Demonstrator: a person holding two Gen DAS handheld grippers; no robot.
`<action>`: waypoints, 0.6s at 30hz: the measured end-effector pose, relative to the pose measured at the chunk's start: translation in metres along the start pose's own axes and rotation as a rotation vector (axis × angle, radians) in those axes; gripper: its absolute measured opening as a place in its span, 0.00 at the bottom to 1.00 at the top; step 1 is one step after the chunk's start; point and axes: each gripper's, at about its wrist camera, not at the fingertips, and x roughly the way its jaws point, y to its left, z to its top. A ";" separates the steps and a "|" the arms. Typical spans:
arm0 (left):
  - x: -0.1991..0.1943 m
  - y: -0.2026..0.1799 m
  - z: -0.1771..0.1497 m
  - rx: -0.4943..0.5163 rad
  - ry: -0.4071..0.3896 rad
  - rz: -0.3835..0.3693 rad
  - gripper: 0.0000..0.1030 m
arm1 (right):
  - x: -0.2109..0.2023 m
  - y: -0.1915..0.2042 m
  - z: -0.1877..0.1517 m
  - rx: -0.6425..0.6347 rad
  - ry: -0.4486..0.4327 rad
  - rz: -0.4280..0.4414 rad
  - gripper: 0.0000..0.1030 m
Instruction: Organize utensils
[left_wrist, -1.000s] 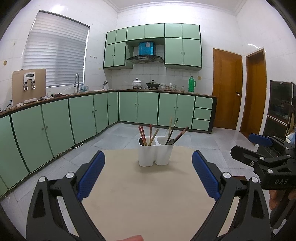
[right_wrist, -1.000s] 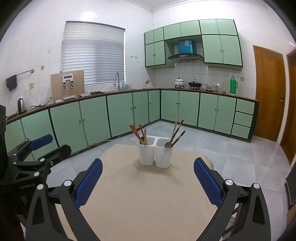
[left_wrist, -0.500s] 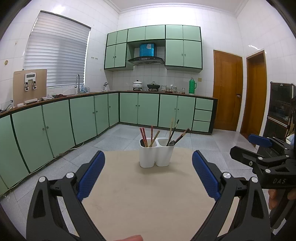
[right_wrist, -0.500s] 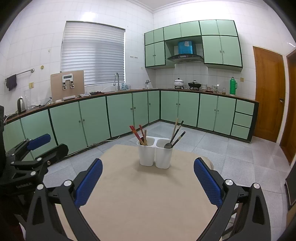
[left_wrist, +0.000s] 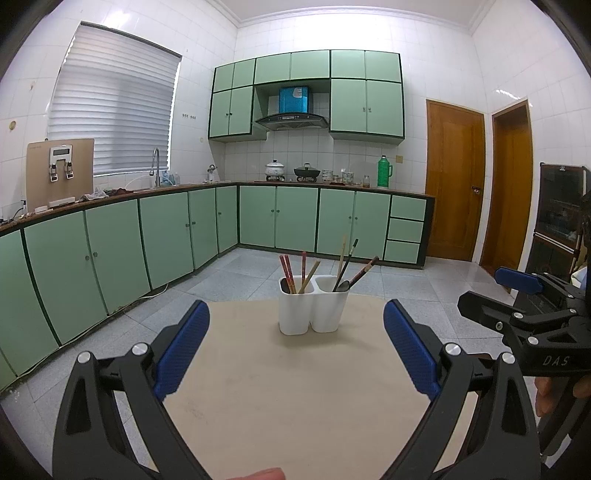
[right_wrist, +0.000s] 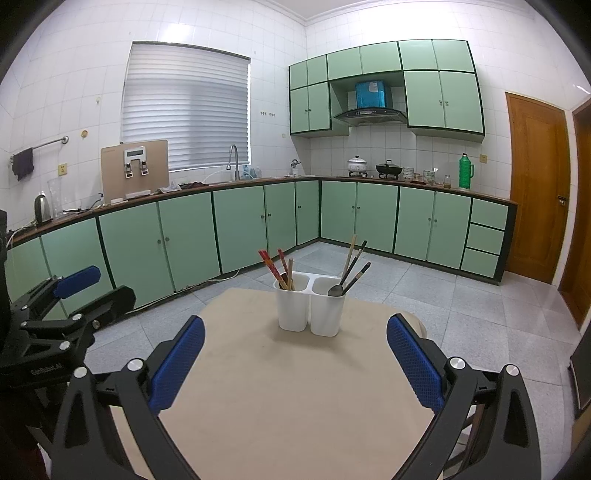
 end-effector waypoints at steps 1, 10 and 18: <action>0.000 0.000 0.000 0.001 0.001 0.000 0.90 | 0.000 0.000 0.000 0.000 0.000 0.000 0.94; 0.000 0.000 0.001 0.002 -0.002 0.000 0.90 | 0.000 0.000 0.000 0.001 0.000 -0.001 0.94; 0.000 0.000 0.001 0.004 0.000 0.000 0.90 | 0.001 0.000 0.000 0.000 0.001 0.000 0.94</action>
